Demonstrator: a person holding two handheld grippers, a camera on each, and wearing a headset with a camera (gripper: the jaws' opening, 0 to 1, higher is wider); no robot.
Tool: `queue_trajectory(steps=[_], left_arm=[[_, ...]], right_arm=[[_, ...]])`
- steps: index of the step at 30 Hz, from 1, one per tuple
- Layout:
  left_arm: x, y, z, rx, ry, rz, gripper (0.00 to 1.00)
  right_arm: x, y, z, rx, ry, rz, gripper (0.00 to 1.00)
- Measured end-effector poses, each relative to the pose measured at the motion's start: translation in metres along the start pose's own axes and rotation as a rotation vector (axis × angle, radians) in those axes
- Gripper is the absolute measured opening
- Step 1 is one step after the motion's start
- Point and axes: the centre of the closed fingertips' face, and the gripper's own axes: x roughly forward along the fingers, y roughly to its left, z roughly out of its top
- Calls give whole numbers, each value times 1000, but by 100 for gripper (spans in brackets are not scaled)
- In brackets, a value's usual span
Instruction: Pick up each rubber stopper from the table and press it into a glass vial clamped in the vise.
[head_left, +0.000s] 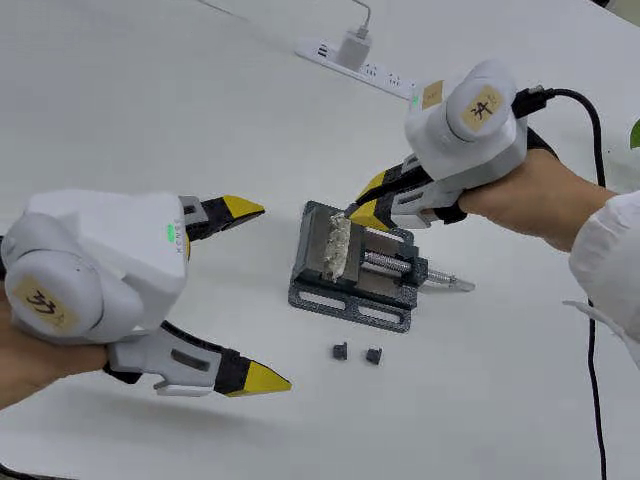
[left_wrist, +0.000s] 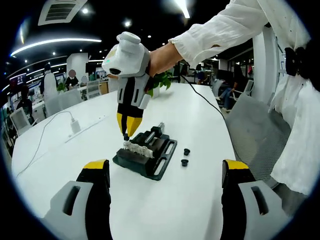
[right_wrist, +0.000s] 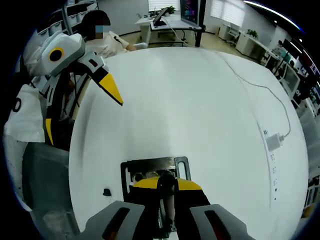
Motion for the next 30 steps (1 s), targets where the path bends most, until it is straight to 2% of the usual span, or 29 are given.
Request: queue_trajectory(steps=[14,22,30], left_arm=[[1,2,0,-9,-8,2,92],[1,3,0,-13,-12,5,91],[1,3,-1,-15,-12,2,90]], right_arm=[[9,-2,-3,-38,43,12,5],[10,-3,-3,-87,83,17,5],[11,1,-3,-267,208,-6,5]])
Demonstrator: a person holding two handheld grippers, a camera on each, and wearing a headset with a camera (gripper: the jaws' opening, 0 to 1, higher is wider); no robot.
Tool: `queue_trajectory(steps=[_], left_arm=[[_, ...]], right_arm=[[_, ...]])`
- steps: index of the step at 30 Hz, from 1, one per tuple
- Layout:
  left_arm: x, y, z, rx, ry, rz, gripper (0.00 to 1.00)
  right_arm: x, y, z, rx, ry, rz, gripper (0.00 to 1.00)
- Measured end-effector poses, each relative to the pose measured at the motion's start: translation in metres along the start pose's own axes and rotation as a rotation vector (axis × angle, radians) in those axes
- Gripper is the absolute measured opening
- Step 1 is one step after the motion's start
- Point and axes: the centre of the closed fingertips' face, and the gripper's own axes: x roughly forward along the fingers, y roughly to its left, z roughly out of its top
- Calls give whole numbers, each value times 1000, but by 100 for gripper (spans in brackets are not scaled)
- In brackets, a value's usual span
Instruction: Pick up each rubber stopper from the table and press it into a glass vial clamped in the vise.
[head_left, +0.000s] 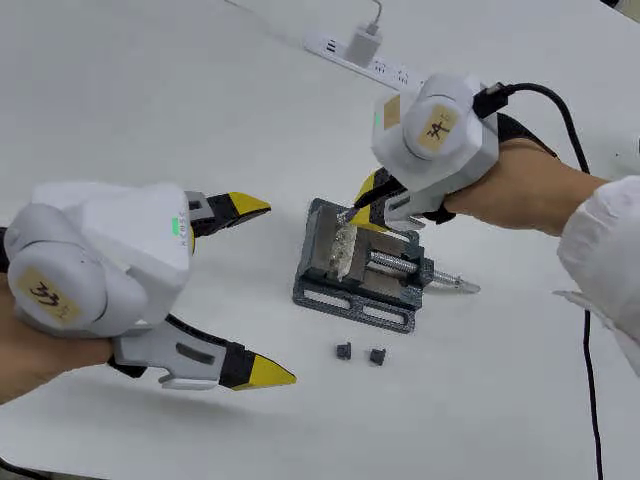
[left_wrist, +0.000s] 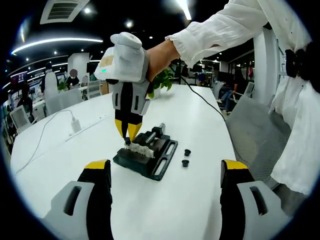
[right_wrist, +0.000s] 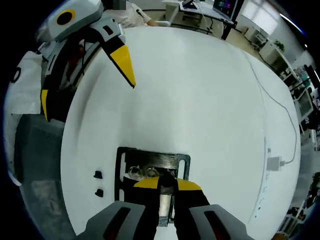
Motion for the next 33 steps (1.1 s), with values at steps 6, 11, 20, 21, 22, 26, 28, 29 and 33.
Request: queue_trajectory(steps=[6,11,20,21,22,26,28,29,33], left_arm=[[0,2,1,0,-3,3,89],[0,3,0,-3,-5,7,89],[1,4,4,0,-14,13,89],[1,4,5,1,-14,13,89],[1,3,5,0,-13,13,89],[-2,3,3,-1,-6,17,88],[-3,4,2,-3,-5,21,88],[-4,5,1,-4,-3,22,88],[-4,5,1,-7,-3,24,88]], right_arm=[[-3,4,2,-53,58,16,4],[0,2,3,-84,95,24,4],[1,-5,-1,37,40,68,4],[1,-4,-2,28,38,69,5],[1,-4,-2,22,35,69,5],[0,-5,-3,12,30,72,6],[0,-5,-4,17,25,72,7],[0,-6,-4,25,21,73,7],[0,-6,-5,25,14,72,7]])
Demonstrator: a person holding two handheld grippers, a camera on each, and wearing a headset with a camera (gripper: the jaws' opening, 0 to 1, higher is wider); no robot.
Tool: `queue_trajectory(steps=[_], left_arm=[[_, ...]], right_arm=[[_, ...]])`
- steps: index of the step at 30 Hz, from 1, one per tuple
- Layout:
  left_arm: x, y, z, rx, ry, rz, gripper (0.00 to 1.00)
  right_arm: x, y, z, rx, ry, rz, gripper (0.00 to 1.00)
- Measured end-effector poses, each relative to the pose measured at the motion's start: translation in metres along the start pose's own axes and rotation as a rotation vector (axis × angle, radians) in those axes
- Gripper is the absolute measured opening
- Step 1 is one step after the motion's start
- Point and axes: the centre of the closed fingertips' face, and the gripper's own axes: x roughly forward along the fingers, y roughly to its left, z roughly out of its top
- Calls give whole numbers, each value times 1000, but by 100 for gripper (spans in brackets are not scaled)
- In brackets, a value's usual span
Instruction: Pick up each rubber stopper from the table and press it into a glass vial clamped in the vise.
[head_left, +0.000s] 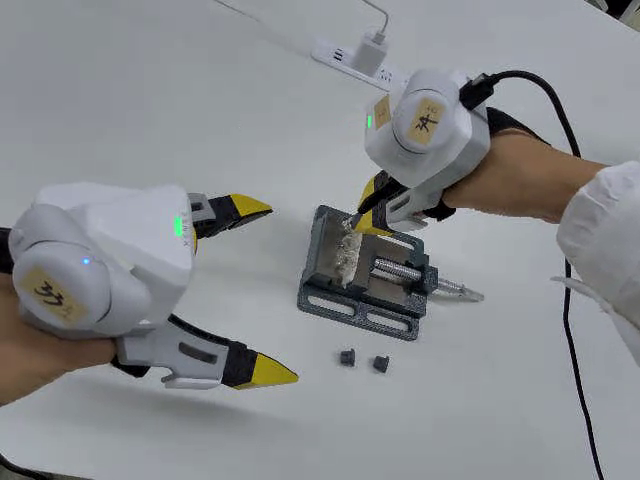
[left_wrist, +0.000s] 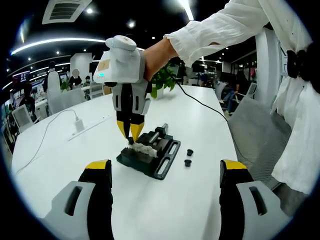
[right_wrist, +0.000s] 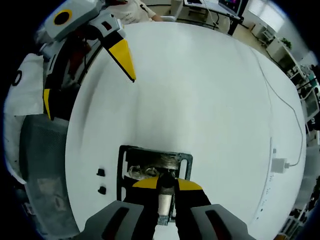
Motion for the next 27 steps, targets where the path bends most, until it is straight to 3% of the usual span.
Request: queue_trajectory(steps=[10,18,21,27], left_arm=[[1,1,1,2,-2,0,88],[2,0,0,1,3,-1,88],[3,0,0,1,3,-6,88],[4,0,1,1,2,-10,88]], right_arm=[[-6,4,7,27,-47,2,14],[-21,-1,4,112,-135,-26,6],[-22,1,2,115,-145,-22,1],[-18,6,4,124,-153,-10,2]])
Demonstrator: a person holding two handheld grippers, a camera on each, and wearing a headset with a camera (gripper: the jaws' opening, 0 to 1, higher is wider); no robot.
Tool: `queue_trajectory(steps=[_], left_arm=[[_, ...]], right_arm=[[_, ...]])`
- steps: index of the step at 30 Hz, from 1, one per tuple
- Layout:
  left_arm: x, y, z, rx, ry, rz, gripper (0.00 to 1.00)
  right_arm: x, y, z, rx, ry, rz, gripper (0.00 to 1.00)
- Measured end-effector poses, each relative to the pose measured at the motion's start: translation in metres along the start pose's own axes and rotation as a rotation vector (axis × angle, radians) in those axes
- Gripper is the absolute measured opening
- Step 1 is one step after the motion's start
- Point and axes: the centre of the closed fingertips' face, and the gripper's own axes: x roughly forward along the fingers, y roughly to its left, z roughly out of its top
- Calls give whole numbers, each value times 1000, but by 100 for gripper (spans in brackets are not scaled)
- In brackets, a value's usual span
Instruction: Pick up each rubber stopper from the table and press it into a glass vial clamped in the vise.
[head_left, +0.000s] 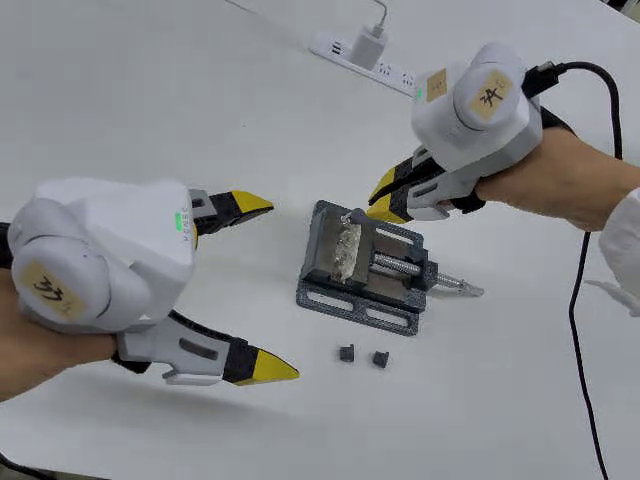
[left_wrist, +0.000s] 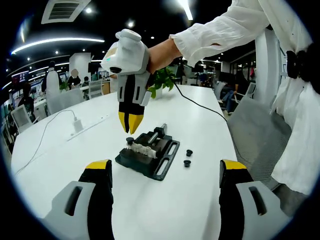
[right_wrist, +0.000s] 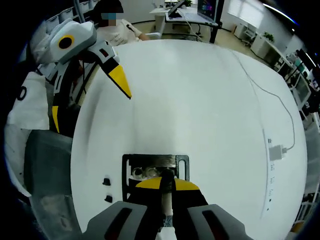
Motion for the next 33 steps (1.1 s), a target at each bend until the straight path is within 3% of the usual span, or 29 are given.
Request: queue_trajectory(steps=[11,33], left_arm=[[-2,1,-3,-7,6,3,87],[1,0,0,-7,-7,-1,86]], right_arm=[[11,-1,-2,1,6,13,1],[14,-1,0,-1,34,14,2]])
